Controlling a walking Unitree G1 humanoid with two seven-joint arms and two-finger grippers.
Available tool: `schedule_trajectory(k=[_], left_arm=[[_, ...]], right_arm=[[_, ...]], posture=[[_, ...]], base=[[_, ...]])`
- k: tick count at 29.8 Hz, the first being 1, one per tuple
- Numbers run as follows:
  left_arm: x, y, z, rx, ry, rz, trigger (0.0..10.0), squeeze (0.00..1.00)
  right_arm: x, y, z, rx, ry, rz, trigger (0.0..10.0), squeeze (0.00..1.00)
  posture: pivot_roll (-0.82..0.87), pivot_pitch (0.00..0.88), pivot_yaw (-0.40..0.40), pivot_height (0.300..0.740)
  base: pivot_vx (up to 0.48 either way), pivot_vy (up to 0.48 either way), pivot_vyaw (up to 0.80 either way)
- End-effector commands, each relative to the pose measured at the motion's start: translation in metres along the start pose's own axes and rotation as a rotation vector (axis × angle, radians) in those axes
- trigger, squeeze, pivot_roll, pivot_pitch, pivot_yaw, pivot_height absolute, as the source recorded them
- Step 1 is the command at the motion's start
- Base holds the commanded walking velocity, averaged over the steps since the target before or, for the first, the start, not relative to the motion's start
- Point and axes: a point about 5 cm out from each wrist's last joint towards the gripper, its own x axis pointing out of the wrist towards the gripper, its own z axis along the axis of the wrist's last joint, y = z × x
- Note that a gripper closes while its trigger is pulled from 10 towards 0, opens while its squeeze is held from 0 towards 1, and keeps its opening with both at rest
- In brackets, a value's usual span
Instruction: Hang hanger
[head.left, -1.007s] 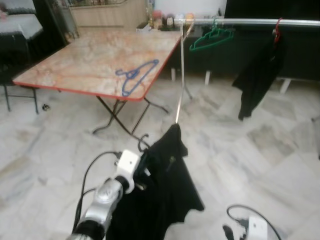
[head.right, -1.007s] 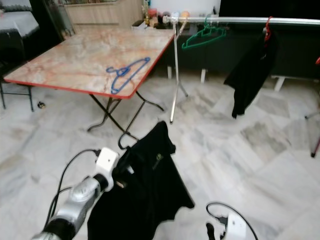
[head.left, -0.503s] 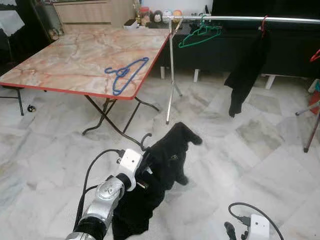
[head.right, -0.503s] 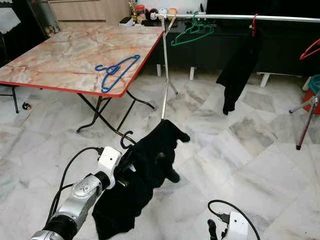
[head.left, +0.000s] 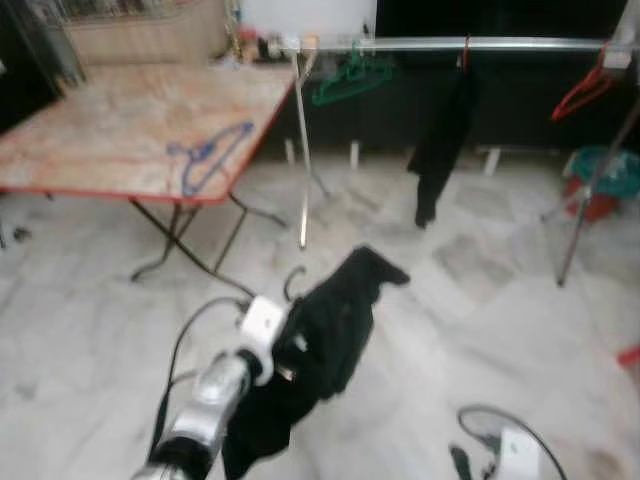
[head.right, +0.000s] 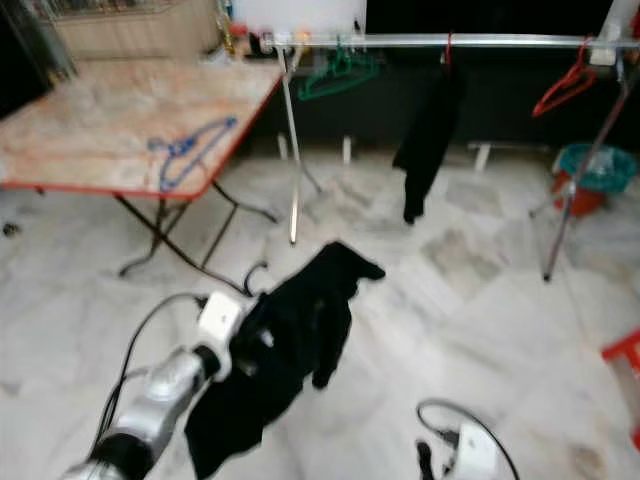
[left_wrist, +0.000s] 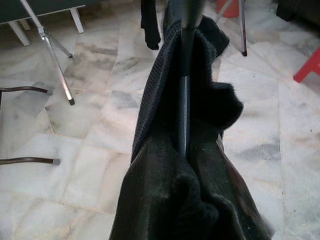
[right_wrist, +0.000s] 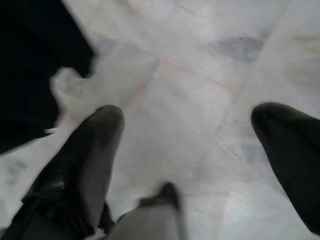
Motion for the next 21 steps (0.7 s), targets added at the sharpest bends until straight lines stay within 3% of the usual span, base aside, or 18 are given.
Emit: schedule_trajectory(k=[1,6,12,16,21], left_arm=[[0.005,-0.001,0.009,0.007,-0.042,-0.004,10.0,0.00],[0.005,-0.002,0.009,0.008,-0.040,-0.010,10.0,0.00],[0.007,-0.006,0.017,0.023,-0.042,-0.095,10.0,0.00],[0.010,-0.014,0.026,0.057,-0.037,-0.230,10.0,0.00],[0.011,-0.017,0.035,0.077,-0.027,-0.305,10.0,0.00]], right_arm=[[-0.001,-0.006,0.001,-0.003,-0.004,-0.018,10.0,0.00],[-0.001,-0.006,0.002,-0.014,-0.006,-0.018,10.0,0.00],[-0.001,-0.006,0.007,-0.051,-0.059,-0.010,10.0,0.00],[-0.002,-0.002,0.017,-0.135,-0.147,0.063,10.0,0.00],[-0.004,0.003,0.025,-0.225,-0.229,0.137,10.0,0.00]], posture=[[-0.05,0.000,0.064,0.740],[-0.05,0.000,0.063,0.740],[-0.05,0.000,0.059,0.740],[-0.05,0.000,0.061,0.740],[-0.05,0.000,0.061,0.740]], base=[[0.000,0.000,0.00],[0.000,0.000,0.00],[0.000,0.000,0.00],[0.000,0.000,0.00],[0.000,0.000,0.00]])
